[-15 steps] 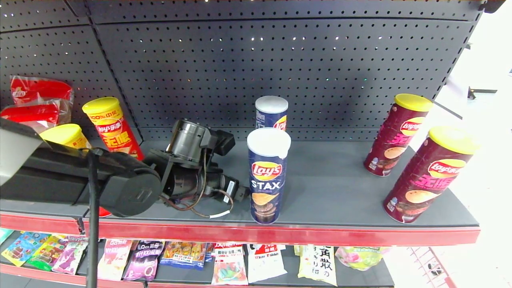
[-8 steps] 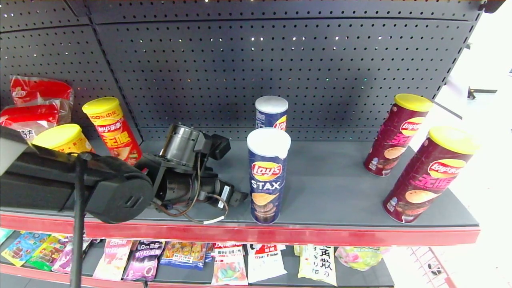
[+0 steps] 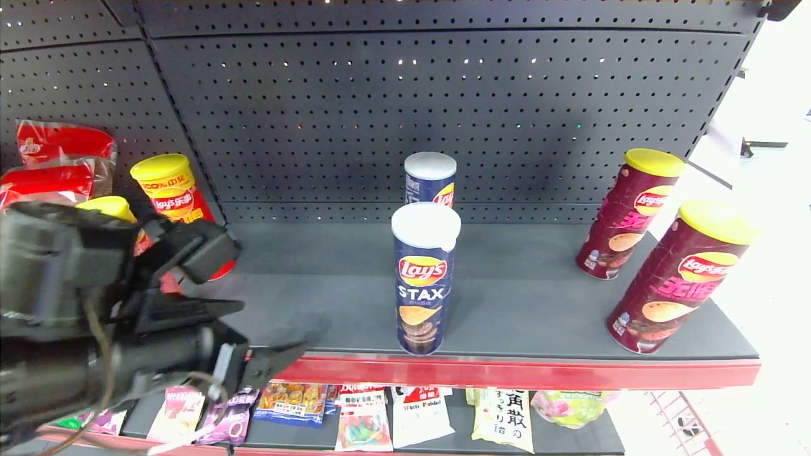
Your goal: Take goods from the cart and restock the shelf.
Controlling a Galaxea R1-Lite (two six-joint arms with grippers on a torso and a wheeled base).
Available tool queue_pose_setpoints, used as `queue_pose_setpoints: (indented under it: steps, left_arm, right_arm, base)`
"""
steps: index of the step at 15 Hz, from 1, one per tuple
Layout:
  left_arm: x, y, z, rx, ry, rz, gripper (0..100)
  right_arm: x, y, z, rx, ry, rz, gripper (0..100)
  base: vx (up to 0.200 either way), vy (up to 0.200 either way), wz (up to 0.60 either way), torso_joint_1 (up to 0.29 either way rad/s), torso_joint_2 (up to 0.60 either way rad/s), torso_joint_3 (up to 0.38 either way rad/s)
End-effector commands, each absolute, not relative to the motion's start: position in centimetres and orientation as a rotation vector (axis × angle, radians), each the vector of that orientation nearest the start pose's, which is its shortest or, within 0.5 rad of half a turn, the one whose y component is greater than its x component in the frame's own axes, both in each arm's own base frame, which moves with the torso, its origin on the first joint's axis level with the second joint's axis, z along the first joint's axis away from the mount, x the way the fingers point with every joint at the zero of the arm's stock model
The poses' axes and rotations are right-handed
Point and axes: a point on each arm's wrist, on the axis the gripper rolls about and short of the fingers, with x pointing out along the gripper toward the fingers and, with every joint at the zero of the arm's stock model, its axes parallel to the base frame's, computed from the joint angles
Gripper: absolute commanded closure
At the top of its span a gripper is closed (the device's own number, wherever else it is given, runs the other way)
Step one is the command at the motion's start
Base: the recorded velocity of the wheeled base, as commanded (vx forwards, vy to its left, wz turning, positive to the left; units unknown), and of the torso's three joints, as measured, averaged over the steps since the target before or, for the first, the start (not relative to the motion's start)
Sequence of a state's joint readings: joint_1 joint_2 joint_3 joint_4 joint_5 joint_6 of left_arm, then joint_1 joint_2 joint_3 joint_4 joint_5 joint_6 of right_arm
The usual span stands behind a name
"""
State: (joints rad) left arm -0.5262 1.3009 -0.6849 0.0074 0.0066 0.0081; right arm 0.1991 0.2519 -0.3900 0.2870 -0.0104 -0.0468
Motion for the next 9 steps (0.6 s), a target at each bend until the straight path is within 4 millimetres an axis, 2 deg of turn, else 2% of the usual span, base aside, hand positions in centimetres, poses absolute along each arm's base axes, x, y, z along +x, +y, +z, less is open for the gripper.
queue_pose_setpoints:
  steps: [1, 3, 5, 6, 8, 9]
  left_arm:
    - [3.3, -1.8, 19.1, 0.154, 0.523, -0.484, 0]
    - [-2.5, 1.7, 16.9, 0.162, 0.472, -0.31, 0]
    - [-7.1, 2.9, 13.8, 0.118, 0.455, -0.121, 0]
    - [-8.4, 2.3, 12.8, 0.082, 0.479, -0.004, 0]
    - [-8.3, 1.2, 12.0, -0.04, 0.513, 0.139, 0]
    - [-7.6, 1.1, 11.1, -0.066, 0.519, 0.149, 0]
  right_arm:
    - [-2.1, -0.4, 15.6, -0.065, 0.187, 0.159, 0]
    - [-1.9, -0.2, 15.2, -0.062, 0.238, 0.099, 0]
    - [-1.9, -0.1, 15.0, -0.054, 0.271, 0.029, 0]
    - [-1.9, 0.0, 14.8, -0.049, 0.298, -0.011, 0]
    - [-1.5, 0.1, 15.1, -0.034, 0.353, -0.092, 0]
    - [-1.5, 0.2, 14.5, -0.019, 0.373, -0.158, 0]
  base:
    - [0.0, 0.0, 0.0, 0.0, 0.0, 0.0]
    - [0.0, 0.0, 0.0, 0.0, 0.0, 0.0]
    - [0.0, 0.0, 0.0, 0.0, 0.0, 0.0]
    - [0.0, 0.0, 0.0, 0.0, 0.0, 0.0]
    - [0.0, 0.0, 0.0, 0.0, 0.0, 0.0]
    - [0.0, 0.0, 0.0, 0.0, 0.0, 0.0]
